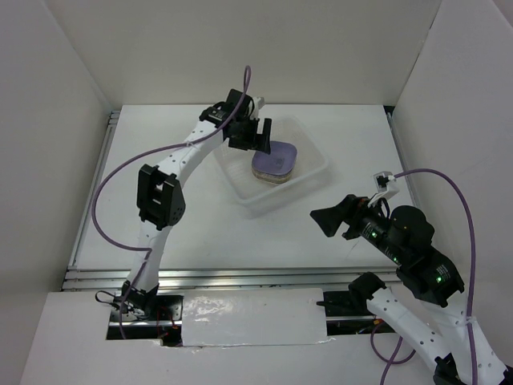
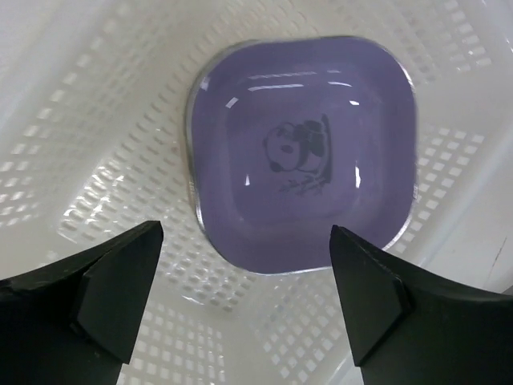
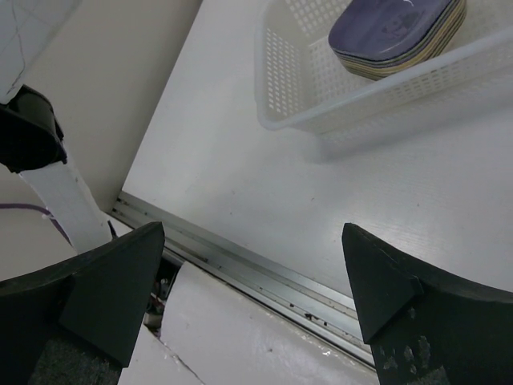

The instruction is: Place the plates into the plastic bin on the countertop

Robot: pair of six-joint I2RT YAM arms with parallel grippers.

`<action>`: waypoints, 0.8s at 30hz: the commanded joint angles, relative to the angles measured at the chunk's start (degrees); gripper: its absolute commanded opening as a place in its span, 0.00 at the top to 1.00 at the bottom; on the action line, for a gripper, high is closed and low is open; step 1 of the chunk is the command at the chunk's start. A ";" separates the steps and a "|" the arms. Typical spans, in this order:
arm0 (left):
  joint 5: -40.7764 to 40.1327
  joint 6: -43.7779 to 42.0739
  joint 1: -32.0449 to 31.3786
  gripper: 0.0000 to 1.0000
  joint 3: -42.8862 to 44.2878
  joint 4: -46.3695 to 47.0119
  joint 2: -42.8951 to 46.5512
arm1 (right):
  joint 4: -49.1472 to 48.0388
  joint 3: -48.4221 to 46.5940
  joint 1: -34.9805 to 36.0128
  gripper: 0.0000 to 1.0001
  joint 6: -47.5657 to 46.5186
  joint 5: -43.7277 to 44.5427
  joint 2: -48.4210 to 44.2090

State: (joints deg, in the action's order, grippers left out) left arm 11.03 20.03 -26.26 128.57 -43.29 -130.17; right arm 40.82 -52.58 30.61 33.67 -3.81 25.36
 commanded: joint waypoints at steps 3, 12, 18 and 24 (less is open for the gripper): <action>-3.98 2.54 -3.35 0.01 -3.93 1.19 12.64 | 1.45 -3.67 0.15 0.00 -0.09 1.44 1.53; -35.17 14.59 -4.42 0.01 -26.95 -3.11 46.73 | 17.53 -20.70 0.06 0.00 -2.11 24.37 3.90; -41.96 15.04 4.01 0.01 -41.02 -9.27 68.00 | 25.00 -28.45 -0.46 0.00 -3.87 29.13 2.94; -41.79 12.05 8.94 0.01 -52.62 -9.71 86.82 | 29.93 -33.63 -1.17 0.00 -5.99 27.45 -1.72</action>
State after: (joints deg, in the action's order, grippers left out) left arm -28.77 33.23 -18.59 79.61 -51.20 -47.77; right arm 65.80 -83.24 29.93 29.43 22.20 26.00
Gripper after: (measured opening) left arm 0.993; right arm 0.997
